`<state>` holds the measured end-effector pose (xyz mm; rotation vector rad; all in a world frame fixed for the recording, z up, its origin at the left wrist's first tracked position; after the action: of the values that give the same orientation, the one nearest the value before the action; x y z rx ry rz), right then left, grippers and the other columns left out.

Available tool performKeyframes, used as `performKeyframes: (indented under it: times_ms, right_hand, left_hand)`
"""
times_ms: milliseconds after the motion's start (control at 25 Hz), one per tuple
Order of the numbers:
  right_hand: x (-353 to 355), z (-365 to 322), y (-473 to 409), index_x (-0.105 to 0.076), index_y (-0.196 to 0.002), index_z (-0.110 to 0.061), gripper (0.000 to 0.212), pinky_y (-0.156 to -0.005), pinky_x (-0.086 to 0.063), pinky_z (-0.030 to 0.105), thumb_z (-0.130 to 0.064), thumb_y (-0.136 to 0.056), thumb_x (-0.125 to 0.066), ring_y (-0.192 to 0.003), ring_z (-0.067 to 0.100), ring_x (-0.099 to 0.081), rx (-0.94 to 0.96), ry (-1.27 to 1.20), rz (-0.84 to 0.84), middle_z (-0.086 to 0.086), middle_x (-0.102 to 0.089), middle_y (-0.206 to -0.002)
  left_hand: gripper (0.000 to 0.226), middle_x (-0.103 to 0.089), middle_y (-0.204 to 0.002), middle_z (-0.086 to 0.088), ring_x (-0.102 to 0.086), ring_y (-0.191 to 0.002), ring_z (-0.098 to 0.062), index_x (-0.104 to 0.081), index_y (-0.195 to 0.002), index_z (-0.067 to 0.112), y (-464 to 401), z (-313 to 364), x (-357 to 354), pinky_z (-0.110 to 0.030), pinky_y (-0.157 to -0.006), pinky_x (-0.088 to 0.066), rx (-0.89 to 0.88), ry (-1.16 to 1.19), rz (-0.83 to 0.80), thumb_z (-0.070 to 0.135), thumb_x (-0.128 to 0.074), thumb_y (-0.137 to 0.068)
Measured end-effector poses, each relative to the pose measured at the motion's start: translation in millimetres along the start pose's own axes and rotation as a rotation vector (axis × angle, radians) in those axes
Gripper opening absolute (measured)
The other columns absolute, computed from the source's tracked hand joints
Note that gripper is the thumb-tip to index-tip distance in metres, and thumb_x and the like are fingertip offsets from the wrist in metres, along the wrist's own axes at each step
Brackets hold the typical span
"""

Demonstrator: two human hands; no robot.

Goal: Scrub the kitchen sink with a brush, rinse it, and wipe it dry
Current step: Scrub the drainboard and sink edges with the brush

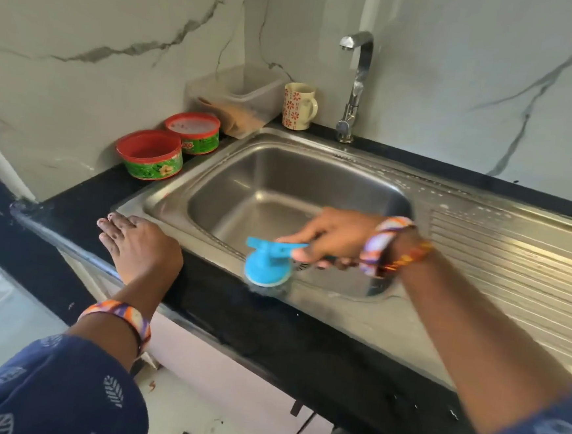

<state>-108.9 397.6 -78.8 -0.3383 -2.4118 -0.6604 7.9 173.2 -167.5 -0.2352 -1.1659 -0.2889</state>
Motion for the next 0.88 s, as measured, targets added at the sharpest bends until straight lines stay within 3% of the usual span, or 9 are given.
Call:
performKeyframes:
  times_ms: [200,400,560,720,880]
  right_hand:
    - [-19.2,-62.6,-64.1,-0.067,-0.118,-0.011,0.029,-0.030,-0.027,0.009,-0.013,-0.092,-0.054,-0.022,0.002,-0.034,0.083,0.213,0.089,-0.004,-0.044,-0.047]
    - [2.1,-10.8,9.4,-0.061,-0.124,-0.016,0.033,-0.031,-0.027,0.010,-0.011,-0.092,-0.056,-0.028,0.001,-0.032,-0.120,-0.014,-0.058,-0.006,-0.048,-0.043]
    - [17.5,30.3,72.7,-0.060,-0.121,-0.030,0.033,-0.037,-0.029,0.012,-0.016,-0.092,-0.056,-0.039,0.003,-0.032,-0.239,-0.045,-0.095,0.000,-0.047,-0.056]
    - [18.2,45.6,60.9,-0.053,-0.121,-0.035,0.035,-0.038,-0.028,0.012,-0.014,-0.093,-0.054,-0.034,0.000,-0.033,-0.181,-0.129,0.103,-0.001,-0.044,-0.054]
    - [4.0,12.5,-26.9,-0.056,-0.129,-0.021,0.035,-0.033,-0.025,0.009,-0.013,-0.094,-0.053,-0.028,-0.001,-0.031,-0.034,-0.074,0.077,-0.003,-0.042,-0.050]
  left_hand:
    - [0.056,-0.009,-0.156,-0.023,0.000,-0.146,-0.035,-0.015,-0.146,-0.009,-0.8,-6.7,0.9,-0.041,-0.119,-0.001,0.045,-0.004,0.011,0.003,-0.031,-0.094]
    - [0.056,-0.009,-0.156,-0.022,0.001,-0.146,-0.034,-0.015,-0.147,-0.009,3.2,-8.2,1.9,-0.042,-0.120,0.000,0.001,-0.012,-0.031,0.005,-0.029,-0.095]
    - [0.058,-0.005,-0.157,-0.021,0.002,-0.146,-0.033,-0.011,-0.147,-0.008,5.2,-2.4,3.0,-0.041,-0.120,0.000,-0.004,-0.021,-0.056,0.002,-0.029,-0.094]
    - [0.057,-0.006,-0.157,-0.022,0.002,-0.146,-0.033,-0.010,-0.147,-0.009,4.8,0.1,3.0,-0.040,-0.120,0.000,0.000,-0.030,-0.053,0.001,-0.029,-0.094]
    - [0.058,-0.006,-0.156,-0.022,0.002,-0.146,-0.033,-0.010,-0.147,-0.009,4.4,1.9,2.3,-0.039,-0.120,0.001,-0.013,-0.039,-0.032,0.001,-0.028,-0.093]
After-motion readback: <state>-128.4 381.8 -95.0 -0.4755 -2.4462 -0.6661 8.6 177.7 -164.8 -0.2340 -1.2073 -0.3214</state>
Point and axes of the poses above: each hand's wrist, its own y-axis away from the middle knuckle, its own x-axis out of the back of the hand, z = x × y, the point moved 3 cm from there along -y, towards the middle knuckle
